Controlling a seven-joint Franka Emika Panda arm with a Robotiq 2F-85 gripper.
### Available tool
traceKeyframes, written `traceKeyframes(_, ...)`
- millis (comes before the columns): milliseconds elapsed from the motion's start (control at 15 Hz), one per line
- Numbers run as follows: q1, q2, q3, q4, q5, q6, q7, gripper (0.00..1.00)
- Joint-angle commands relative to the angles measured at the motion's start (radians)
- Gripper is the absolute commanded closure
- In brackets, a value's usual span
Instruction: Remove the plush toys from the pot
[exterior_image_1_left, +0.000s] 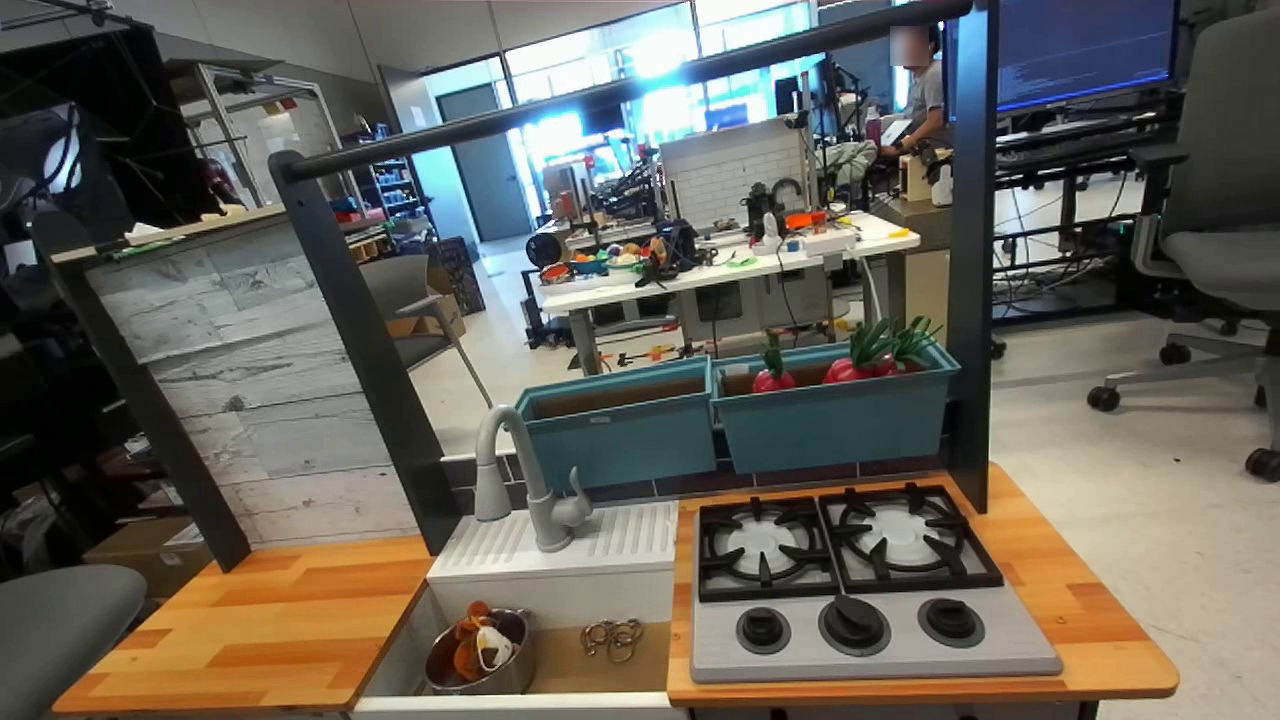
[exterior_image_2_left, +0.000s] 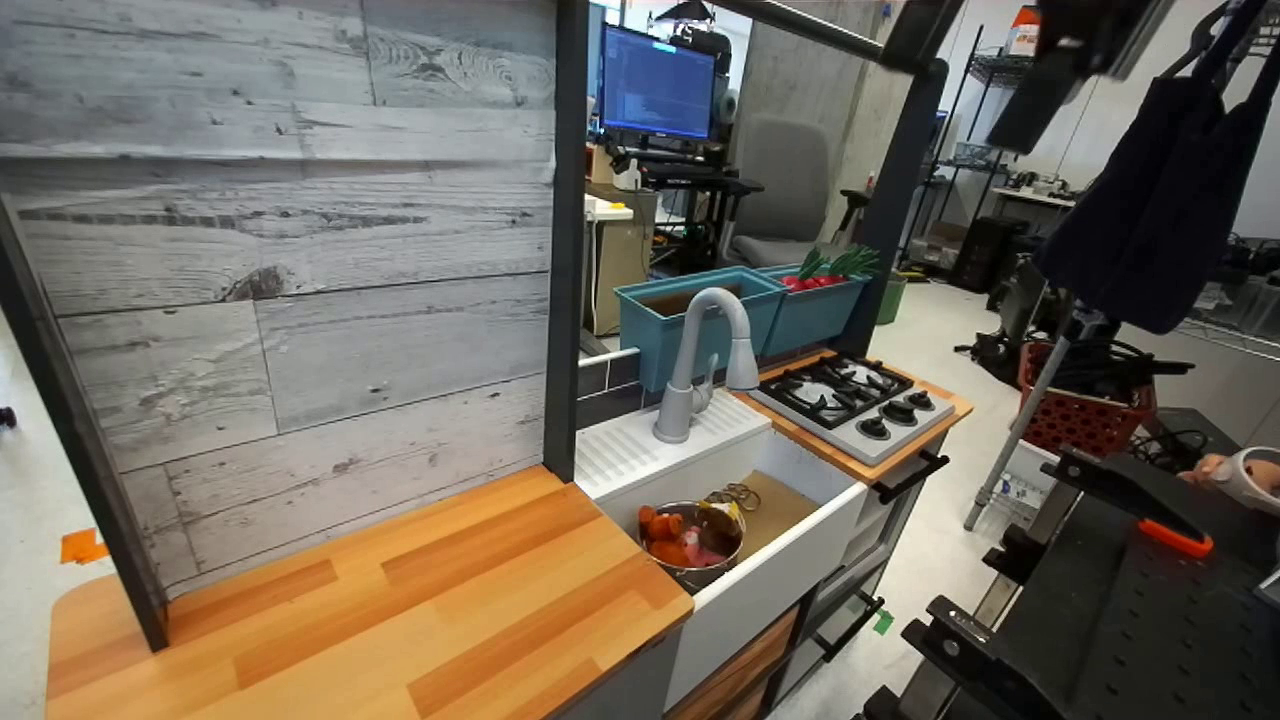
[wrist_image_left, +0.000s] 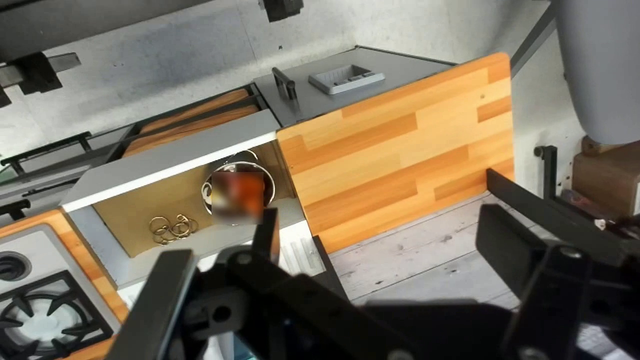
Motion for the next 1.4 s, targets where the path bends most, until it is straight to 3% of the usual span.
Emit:
traceKeyframes(0, -0.049, 0.258, 0.004, 0.150, -0.109, 0.055, 0.062, 0.00)
traceKeyframes(267, -0.062, 0.514, -0.048, 0.333, -0.276, 0.093, 0.190, 0.00)
traceKeyframes(400, -0.053, 0.628, -0.082, 0.444, -0.270, 0.065, 0.211, 0.00)
traceKeyframes(467, -0.048, 0.504, -0.071, 0.314, -0.240, 0.082, 0.169, 0.00)
traceKeyframes(667, -0.046, 0.624, -0.094, 0.418, -0.236, 0.082, 0.172, 0.00)
traceKeyframes(933, -0.035, 0.643, -0.104, 0.426, -0.262, 0.098, 0.176, 0.00)
traceKeyframes(1133, 0.017, 0.756, -0.148, 0.485, -0.292, 0.146, 0.298, 0.00)
traceKeyframes(1333, 0.043, 0.917, -0.171, 0.530, -0.260, 0.381, 0.334, 0.00)
